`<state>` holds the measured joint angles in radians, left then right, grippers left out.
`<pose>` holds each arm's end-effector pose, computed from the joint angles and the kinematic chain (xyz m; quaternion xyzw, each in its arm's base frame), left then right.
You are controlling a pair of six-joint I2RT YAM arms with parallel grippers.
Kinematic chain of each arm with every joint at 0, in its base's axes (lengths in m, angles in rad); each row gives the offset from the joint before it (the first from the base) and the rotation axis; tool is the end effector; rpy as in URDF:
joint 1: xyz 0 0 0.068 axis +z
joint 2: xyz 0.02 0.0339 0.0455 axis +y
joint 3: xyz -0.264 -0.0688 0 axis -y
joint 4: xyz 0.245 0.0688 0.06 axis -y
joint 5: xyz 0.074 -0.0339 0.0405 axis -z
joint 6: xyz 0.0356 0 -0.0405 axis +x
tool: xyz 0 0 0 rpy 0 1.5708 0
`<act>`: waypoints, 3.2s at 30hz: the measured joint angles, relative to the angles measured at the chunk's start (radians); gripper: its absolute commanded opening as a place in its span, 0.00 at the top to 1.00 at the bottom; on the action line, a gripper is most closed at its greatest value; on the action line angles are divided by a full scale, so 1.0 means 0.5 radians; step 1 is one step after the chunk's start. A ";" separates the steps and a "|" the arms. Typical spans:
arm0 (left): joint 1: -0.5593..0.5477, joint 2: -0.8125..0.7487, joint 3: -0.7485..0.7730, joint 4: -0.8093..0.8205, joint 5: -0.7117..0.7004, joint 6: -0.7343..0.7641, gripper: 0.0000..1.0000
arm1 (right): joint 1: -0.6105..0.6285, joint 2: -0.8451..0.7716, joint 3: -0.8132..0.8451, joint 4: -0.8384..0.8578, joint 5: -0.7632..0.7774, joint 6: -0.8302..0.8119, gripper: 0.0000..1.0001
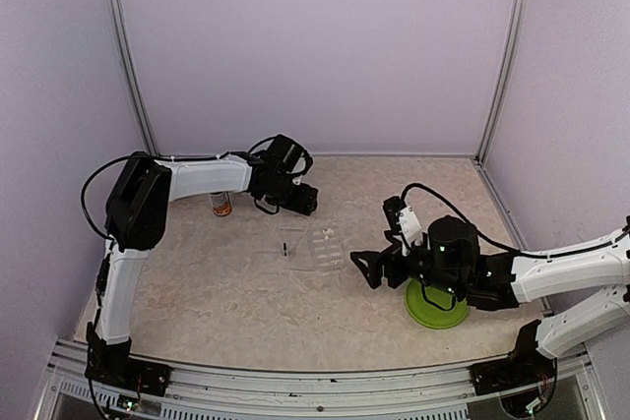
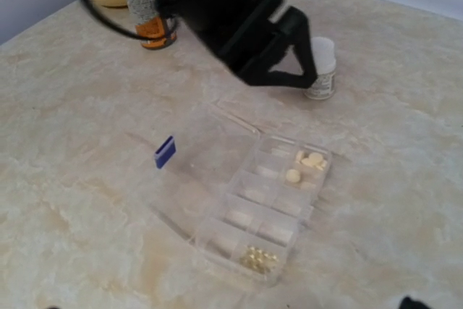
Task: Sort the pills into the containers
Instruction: Place the pill bottle at the center of the board, then close the lid of the pill container.
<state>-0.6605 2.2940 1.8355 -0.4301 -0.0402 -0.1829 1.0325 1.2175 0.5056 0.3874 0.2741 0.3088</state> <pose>0.4037 -0.3118 0.1717 0.2163 0.9171 -0.1196 0.3129 0.1395 0.2148 0.2120 -0.2102 0.7806 0.2724 0.5219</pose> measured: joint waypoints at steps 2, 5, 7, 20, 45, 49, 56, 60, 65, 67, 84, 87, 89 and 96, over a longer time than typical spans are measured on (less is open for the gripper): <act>0.002 -0.117 -0.146 0.042 0.030 -0.032 0.12 | -0.034 0.050 0.040 -0.003 -0.042 0.022 0.00; 0.002 -0.314 -0.349 0.133 0.076 -0.077 0.03 | -0.093 0.140 0.118 -0.024 -0.087 0.059 0.00; 0.002 -0.463 -0.498 0.211 0.108 -0.119 0.01 | -0.139 0.186 0.156 -0.037 -0.114 0.077 0.02; -0.011 -1.023 -1.421 0.777 0.349 -0.497 0.01 | -0.610 0.488 0.224 0.123 -0.700 0.311 0.82; -0.016 -0.982 -1.627 1.147 0.401 -0.698 0.01 | -0.800 1.421 0.642 0.227 -1.238 0.532 1.00; -0.015 -0.912 -1.627 1.146 0.403 -0.709 0.01 | -0.800 1.460 0.674 0.227 -1.239 0.526 1.00; -0.003 -0.800 -1.627 1.164 0.463 -0.733 0.02 | -0.791 1.516 0.717 0.223 -1.243 0.515 1.00; -0.002 -0.777 -1.627 1.216 0.519 -0.742 0.02 | -0.780 1.540 0.737 0.223 -1.251 0.513 1.00; 0.000 -0.764 -1.627 1.298 0.607 -0.754 0.04 | -0.752 1.553 0.754 0.223 -1.262 0.507 1.00; 0.000 -0.763 -1.627 1.323 0.645 -0.757 0.05 | -0.744 1.559 0.761 0.224 -1.265 0.506 1.00; -0.025 -0.763 -1.627 1.417 0.746 -0.779 0.09 | -0.694 1.576 0.802 0.187 -1.257 0.463 1.00; -0.044 -0.763 -1.623 1.416 0.751 -0.784 0.09 | -0.693 1.582 0.809 0.186 -1.259 0.460 1.00; -0.072 -0.760 -1.608 1.413 0.756 -0.787 0.09 | -0.684 1.592 0.824 0.185 -1.258 0.459 1.00; -0.109 -0.747 -1.559 1.405 0.754 -0.816 0.09 | -0.662 1.601 0.835 0.180 -1.259 0.453 1.00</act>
<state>-0.7151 1.9205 1.0557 0.2726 0.3367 -0.5911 0.7013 2.0178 0.9234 0.4774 -0.3553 0.5354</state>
